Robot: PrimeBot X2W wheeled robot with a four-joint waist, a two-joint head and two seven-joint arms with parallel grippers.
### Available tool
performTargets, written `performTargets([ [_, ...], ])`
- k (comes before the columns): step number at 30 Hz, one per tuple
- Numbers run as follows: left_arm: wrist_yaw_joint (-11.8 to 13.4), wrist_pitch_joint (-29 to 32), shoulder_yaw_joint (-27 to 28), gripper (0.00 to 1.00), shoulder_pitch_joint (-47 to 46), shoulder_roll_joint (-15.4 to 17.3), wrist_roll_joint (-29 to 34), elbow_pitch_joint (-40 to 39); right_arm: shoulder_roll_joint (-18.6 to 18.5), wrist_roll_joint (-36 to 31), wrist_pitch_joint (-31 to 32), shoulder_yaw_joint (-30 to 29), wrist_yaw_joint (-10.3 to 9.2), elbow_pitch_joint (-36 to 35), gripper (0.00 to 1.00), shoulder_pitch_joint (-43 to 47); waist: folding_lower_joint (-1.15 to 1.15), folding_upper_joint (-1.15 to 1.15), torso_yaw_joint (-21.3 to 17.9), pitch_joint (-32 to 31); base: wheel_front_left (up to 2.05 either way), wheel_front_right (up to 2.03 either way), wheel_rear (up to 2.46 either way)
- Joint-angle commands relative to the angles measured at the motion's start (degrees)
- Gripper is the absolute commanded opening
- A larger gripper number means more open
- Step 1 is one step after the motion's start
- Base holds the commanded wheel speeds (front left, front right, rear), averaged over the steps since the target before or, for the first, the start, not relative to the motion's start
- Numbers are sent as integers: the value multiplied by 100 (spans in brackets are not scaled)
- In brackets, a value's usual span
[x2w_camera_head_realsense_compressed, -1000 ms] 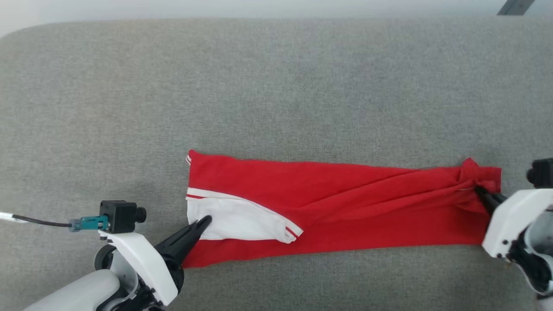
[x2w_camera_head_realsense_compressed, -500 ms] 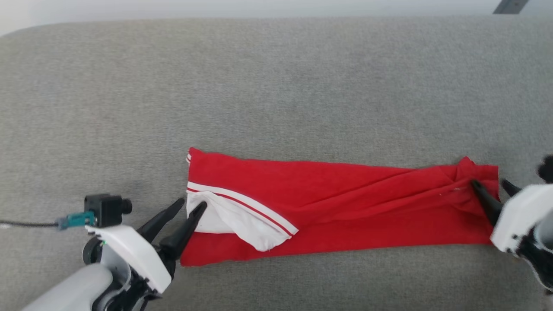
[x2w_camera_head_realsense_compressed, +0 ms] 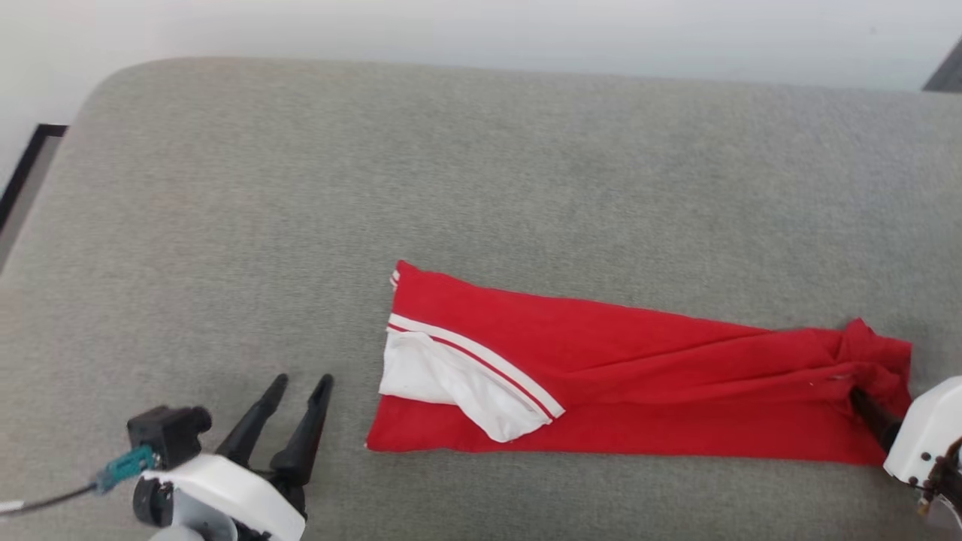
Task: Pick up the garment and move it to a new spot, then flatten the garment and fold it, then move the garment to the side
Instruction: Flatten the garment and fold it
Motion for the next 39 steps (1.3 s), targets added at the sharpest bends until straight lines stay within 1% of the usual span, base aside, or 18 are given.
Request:
performTargets([
  [1,12,-12,228,100,106,-58,312,-46,50,37,72,32,0,143,100,53,0,0,109,-94,0,0,0],
  [7,12,-11,1376,100,690,-596,2076,-487,-39,50,82,-125,0,501,100,59,0,0,264,-238,0,0,0],
  [10,12,-11,1786,100,942,-850,2776,-851,-63,33,129,-201,-1,665,100,27,0,0,292,-286,0,0,0],
  [12,12,-11,1904,100,1076,-961,3161,-1078,-66,4,144,-224,-1,765,100,20,0,0,308,-317,0,0,0],
  [13,12,-11,1958,100,1126,-1019,3313,-1183,-56,7,149,-244,-1,812,78,15,0,0,314,-327,0,0,0],
  [14,12,-11,1997,100,1181,-1076,3400,-1250,-48,4,145,-264,-1,854,45,13,0,0,320,-336,0,0,0],
  [15,12,-11,2021,100,1220,-1076,3505,-1310,-41,-12,153,-262,-1,892,33,13,0,0,325,-345,0,0,0],
  [16,12,-11,2040,100,1240,-1074,3592,-1372,-35,-13,161,-262,-1,918,6,7,0,0,328,-350,0,0,0],
  [17,12,-11,2063,100,1269,-1102,3618,-1389,-29,-14,165,-282,-1,952,0,-2,0,0,328,-355,0,0,0],
  [22,12,-12,2063,100,1327,-1139,3696,-1337,-63,-44,37,-353,-3,974,0,-67,0,0,284,-372,0,0,0],
  [25,12,-12,2006,100,1326,-1065,3732,-1284,-99,-57,-101,-467,-15,968,0,-158,0,0,212,-383,0,0,0],
  [31,12,-12,1897,100,1306,-1001,3646,-1335,-286,-107,-343,-819,-12,866,0,-307,0,0,12,-364,0,0,0],
  [35,12,-12,1759,100,1265,-919,3464,-1524,-573,-198,-328,-1090,-5,787,0,-348,0,0,-134,-270,0,0,0],
  [39,12,-11,1766,100,1187,-847,3421,-1603,-845,-270,-266,-1484,-5,734,0,-403,0,0,-249,-183,0,0,0],
])
